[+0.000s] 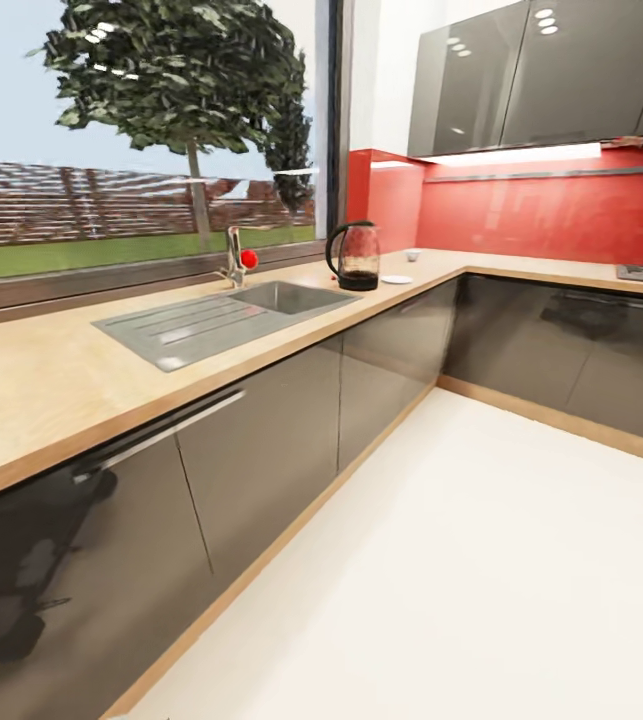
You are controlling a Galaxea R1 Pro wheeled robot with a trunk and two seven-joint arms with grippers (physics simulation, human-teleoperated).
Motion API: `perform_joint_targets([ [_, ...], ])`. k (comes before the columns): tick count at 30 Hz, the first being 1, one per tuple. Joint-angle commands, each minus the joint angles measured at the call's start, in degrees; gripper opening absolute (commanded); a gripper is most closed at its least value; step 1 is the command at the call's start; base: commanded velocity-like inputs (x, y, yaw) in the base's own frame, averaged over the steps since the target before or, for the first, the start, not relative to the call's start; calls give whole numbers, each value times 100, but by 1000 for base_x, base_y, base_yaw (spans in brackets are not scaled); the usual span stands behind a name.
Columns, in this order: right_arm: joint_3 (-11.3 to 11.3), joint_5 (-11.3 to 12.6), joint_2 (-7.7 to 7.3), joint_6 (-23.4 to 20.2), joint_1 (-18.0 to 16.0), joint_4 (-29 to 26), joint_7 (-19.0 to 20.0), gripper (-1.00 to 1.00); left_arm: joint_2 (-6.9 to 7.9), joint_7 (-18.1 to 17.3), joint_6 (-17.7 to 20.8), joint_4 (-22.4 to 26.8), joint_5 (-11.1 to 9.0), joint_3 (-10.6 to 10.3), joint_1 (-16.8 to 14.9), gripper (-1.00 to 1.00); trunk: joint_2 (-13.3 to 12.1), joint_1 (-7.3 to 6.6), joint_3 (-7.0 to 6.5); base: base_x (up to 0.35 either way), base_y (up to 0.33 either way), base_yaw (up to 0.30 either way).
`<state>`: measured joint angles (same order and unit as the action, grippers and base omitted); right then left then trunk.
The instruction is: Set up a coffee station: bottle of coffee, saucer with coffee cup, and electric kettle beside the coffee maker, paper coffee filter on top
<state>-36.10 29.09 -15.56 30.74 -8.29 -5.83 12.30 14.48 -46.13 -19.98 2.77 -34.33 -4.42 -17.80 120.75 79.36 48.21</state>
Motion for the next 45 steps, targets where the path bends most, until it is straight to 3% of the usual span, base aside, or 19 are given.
perform_joint_targets([
  [1,-19,62,-1,11,-4,3,45,100,2,-10,-32,-5,-39,-48,-4,100,2,1,5,209,-85,-30],
  [15,-20,60,-2,2,0,3,53,100,2,-10,-32,-7,-39,-48,-4,100,2,1,5,275,-141,-19],
  [33,-19,62,0,2,-1,3,53,100,2,-10,-32,-11,-39,-41,-4,100,2,1,5,29,-18,-258],
  [45,-19,62,0,2,-2,3,53,100,1,-10,-32,-5,-39,-50,-4,100,2,1,5,222,-177,-34],
])
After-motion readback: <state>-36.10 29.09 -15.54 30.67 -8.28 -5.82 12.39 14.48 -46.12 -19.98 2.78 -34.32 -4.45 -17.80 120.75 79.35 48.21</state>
